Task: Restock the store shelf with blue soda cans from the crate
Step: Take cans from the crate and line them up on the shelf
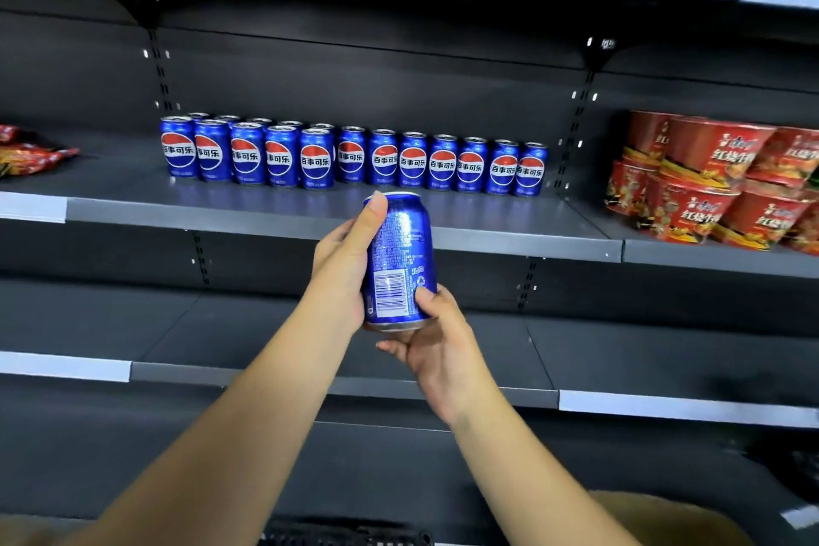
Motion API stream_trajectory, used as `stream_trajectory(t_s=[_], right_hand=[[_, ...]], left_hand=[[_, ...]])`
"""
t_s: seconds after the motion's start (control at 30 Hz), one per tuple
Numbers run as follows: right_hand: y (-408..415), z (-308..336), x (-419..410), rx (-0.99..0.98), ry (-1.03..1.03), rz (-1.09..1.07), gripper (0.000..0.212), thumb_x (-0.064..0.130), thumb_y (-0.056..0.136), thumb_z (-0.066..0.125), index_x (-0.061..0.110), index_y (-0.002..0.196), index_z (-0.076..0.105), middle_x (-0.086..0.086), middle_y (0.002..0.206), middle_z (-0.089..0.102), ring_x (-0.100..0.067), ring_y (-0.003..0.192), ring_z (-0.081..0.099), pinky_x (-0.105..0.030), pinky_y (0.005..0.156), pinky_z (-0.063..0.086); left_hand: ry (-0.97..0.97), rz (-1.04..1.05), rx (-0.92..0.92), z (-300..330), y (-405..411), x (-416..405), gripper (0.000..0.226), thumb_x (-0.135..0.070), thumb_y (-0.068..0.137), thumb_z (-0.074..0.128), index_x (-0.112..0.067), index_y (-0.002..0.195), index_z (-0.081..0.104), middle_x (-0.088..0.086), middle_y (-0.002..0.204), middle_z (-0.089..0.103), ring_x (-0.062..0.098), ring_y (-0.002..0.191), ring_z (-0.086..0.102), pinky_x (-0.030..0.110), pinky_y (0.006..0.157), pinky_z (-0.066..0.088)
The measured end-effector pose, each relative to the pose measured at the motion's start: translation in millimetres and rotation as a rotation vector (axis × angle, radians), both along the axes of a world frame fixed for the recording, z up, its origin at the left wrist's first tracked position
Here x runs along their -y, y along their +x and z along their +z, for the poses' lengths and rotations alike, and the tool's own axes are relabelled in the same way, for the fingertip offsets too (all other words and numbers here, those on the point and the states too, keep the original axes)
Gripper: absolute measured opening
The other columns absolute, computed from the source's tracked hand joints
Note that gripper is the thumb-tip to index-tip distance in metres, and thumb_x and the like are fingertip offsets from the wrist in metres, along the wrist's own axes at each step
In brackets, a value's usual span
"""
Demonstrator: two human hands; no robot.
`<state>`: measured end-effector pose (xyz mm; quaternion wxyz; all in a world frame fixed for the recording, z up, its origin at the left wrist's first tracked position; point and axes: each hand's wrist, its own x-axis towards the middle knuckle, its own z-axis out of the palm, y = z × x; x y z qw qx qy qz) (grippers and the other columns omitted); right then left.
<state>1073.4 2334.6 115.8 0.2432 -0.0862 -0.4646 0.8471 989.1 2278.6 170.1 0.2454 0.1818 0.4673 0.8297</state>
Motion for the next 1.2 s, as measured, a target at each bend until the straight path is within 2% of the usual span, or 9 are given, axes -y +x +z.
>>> stream_trajectory(t_s=[0.27, 0.47, 0.63, 0.8, 0.87, 0.93, 1.03, 1.1, 1.2], right_hand=[[16, -7, 5, -0.085, 0.034, -0.087, 0.056, 0.040, 0.055, 0.071, 0.011, 0.098, 0.051, -0.013, 0.095, 0.066, -0.028, 0.075, 0.061, -0.025, 0.057, 0.049], [28, -8, 15, -0.075, 0.058, -0.124, 0.082, 0.052, 0.042, 0.085, 0.008, 0.105, 0.056, -0.015, 0.102, 0.068, -0.030, 0.083, 0.062, -0.031, 0.066, 0.052], [36, -6, 22, -0.055, -0.015, -0.146, 0.083, 0.044, 0.042, 0.084, 0.008, 0.111, 0.056, -0.012, 0.104, 0.070, -0.022, 0.085, 0.066, -0.038, 0.078, 0.051], [49, -4, 26, -0.062, -0.058, -0.115, 0.070, 0.035, 0.052, 0.072, 0.006, 0.112, 0.053, -0.013, 0.104, 0.070, -0.021, 0.087, 0.066, -0.034, 0.078, 0.049], [52, -4, 28, -0.062, -0.073, -0.124, 0.078, 0.034, 0.047, 0.078, 0.005, 0.114, 0.050, -0.016, 0.107, 0.069, -0.023, 0.090, 0.064, -0.033, 0.080, 0.048], [52, -3, 32, -0.061, -0.065, -0.157, 0.093, 0.039, 0.036, 0.089, 0.009, 0.114, 0.049, -0.015, 0.107, 0.069, -0.025, 0.091, 0.064, -0.030, 0.078, 0.049], [54, 0, 38, -0.089, -0.023, -0.231, 0.092, 0.040, 0.030, 0.093, 0.017, 0.108, 0.050, -0.012, 0.105, 0.070, -0.026, 0.089, 0.066, -0.024, 0.068, 0.053], [58, 2, 41, -0.124, -0.020, -0.262, 0.082, 0.026, 0.034, 0.086, 0.016, 0.107, 0.049, -0.007, 0.098, 0.072, -0.018, 0.081, 0.068, -0.019, 0.061, 0.052], [62, 5, 45, -0.146, 0.006, -0.269, 0.073, 0.025, 0.041, 0.076, 0.014, 0.107, 0.048, -0.003, 0.094, 0.073, -0.011, 0.075, 0.068, -0.015, 0.059, 0.051]], left_hand=[[-0.011, -0.011, -0.070, 5, 23, 7, 0.061, -0.052, 0.056, 0.065, -0.010, 0.101, 0.064, 0.009, 0.089, 0.071, 0.019, 0.072, 0.068, 0.032, 0.061, 0.058], [0.045, 0.061, -0.046, -3, 43, 12, 0.075, -0.058, 0.057, 0.058, -0.012, 0.117, 0.055, 0.008, 0.098, 0.068, 0.022, 0.083, 0.066, 0.041, 0.077, 0.056], [0.041, 0.067, -0.132, -18, 58, 15, 0.060, -0.051, 0.066, 0.055, -0.023, 0.119, 0.053, -0.003, 0.092, 0.069, 0.010, 0.073, 0.067, 0.026, 0.060, 0.055], [0.052, 0.046, -0.096, -34, 70, 18, 0.065, -0.042, 0.065, 0.065, -0.030, 0.127, 0.049, -0.002, 0.102, 0.070, 0.013, 0.083, 0.067, 0.029, 0.070, 0.054], [0.048, 0.086, -0.126, -36, 77, 18, 0.071, -0.041, 0.065, 0.072, -0.033, 0.130, 0.045, -0.005, 0.107, 0.069, 0.010, 0.086, 0.067, 0.022, 0.070, 0.053], [0.051, 0.137, -0.129, -40, 85, 18, 0.076, -0.046, 0.063, 0.064, -0.033, 0.134, 0.039, -0.014, 0.100, 0.069, 0.004, 0.084, 0.066, 0.016, 0.068, 0.053], [0.061, 0.139, -0.085, -45, 97, 18, 0.070, -0.052, 0.064, 0.074, -0.033, 0.123, 0.043, -0.017, 0.087, 0.070, 0.000, 0.074, 0.065, 0.013, 0.060, 0.050], [0.076, 0.120, -0.043, -46, 100, 19, 0.067, -0.059, 0.055, 0.068, -0.031, 0.113, 0.049, -0.011, 0.092, 0.070, 0.002, 0.073, 0.065, 0.014, 0.057, 0.049], [0.115, 0.134, -0.027, -46, 100, 21, 0.071, -0.062, 0.044, 0.071, -0.031, 0.106, 0.055, -0.008, 0.092, 0.071, 0.004, 0.074, 0.066, 0.015, 0.057, 0.050]])
